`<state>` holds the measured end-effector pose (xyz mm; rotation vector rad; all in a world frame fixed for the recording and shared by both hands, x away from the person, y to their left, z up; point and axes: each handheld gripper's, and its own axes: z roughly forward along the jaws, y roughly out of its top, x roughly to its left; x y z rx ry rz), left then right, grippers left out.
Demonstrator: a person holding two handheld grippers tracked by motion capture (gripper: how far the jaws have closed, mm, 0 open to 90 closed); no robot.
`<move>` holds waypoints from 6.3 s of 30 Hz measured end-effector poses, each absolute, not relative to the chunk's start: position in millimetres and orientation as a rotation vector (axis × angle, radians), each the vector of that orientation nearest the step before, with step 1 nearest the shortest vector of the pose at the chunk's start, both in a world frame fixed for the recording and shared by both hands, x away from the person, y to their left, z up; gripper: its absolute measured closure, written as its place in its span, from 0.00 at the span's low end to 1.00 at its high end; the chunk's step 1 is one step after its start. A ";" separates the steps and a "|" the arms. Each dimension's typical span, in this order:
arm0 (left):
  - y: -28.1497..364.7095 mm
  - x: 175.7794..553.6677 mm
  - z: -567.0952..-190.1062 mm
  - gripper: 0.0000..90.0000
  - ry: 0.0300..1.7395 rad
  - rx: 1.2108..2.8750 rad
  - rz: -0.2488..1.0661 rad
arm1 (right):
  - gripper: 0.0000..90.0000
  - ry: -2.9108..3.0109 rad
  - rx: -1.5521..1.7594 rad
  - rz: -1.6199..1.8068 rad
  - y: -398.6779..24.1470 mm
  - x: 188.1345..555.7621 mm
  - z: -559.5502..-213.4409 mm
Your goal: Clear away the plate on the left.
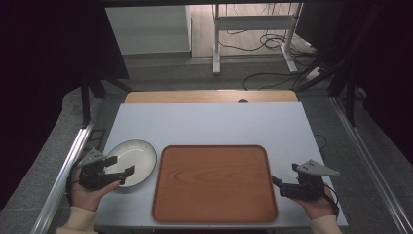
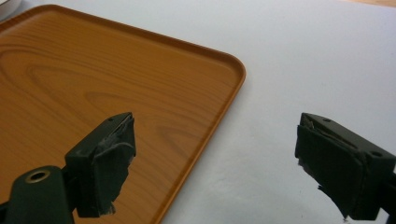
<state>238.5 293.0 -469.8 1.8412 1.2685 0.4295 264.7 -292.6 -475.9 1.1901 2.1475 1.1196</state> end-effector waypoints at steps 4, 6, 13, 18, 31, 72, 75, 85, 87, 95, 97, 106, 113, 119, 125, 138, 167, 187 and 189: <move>292.3 237.9 -469.8 0.19 1.267 1.846 0.427 | 0.15 2.142 1.199 1.113 -292.9 265.5 -476.3; 292.2 237.7 -469.4 0.18 1.267 1.841 0.427 | 0.15 2.143 1.196 1.110 -292.7 265.5 -476.5; 290.0 238.4 -468.7 0.17 1.261 1.843 0.424 | 0.15 2.154 1.183 1.110 -292.7 265.8 -477.2; 289.5 238.0 -469.0 0.16 1.256 1.852 0.422 | 0.15 2.162 1.183 1.102 -291.6 266.8 -477.6; 287.6 240.3 -466.9 0.16 1.261 1.860 0.419 | 0.15 2.163 1.184 1.084 -293.0 265.8 -479.0; 323.8 261.4 -461.5 0.22 1.383 1.804 0.447 | 0.15 2.170 1.177 1.051 -291.7 267.6 -482.0; 326.9 263.7 -462.5 0.22 1.394 1.801 0.450 | 0.15 2.172 1.176 1.048 -292.1 268.2 -482.6; 340.9 278.8 -473.6 0.24 1.442 1.770 0.508 | 0.15 2.174 1.169 1.052 -291.8 268.2 -482.3; 344.5 280.8 -477.0 0.24 1.459 1.770 0.507 | 0.15 2.176 1.167 1.050 -292.0 268.3 -482.5; 363.4 290.4 -486.0 0.24 1.490 1.757 0.517 | 0.16 2.181 1.162 1.048 -291.3 268.3 -482.8; 368.5 293.6 -488.6 0.24 1.503 1.748 0.511 | 0.16 2.182 1.157 1.048 -290.7 268.2 -482.5; 379.6 305.5 -494.1 0.25 1.506 1.719 0.461 | 0.16 2.173 1.164 1.043 -290.5 268.5 -482.7; 383.9 313.5 -503.1 0.28 1.531 1.717 0.422 | 0.16 2.177 1.166 1.041 -290.8 267.8 -483.5; 386.1 318.2 -508.6 0.28 1.547 1.739 0.396 | 0.16 2.176 1.168 1.041 -291.4 268.0 -483.2; 391.3 321.3 -517.1 0.30 1.591 1.750 0.332 | 0.16 2.182 1.168 1.036 -291.1 268.3 -484.0; 391.8 323.9 -526.5 0.36 1.584 1.753 0.253 | 0.16 2.190 1.165 1.031 -290.6 268.6 -485.2; 383.4 328.8 -537.3 0.56 1.557 1.789 0.104 | 0.17 2.202 1.157 1.020 -289.8 268.9 -486.3; 379.4 332.3 -541.7 0.66 1.613 1.801 0.099 | 0.17 2.207 1.161 1.010 -289.5 269.4 -487.1; 380.7 332.4 -541.6 0.70 1.626 1.786 0.098 | 0.17 2.205 1.165 1.006 -289.4 269.4 -487.2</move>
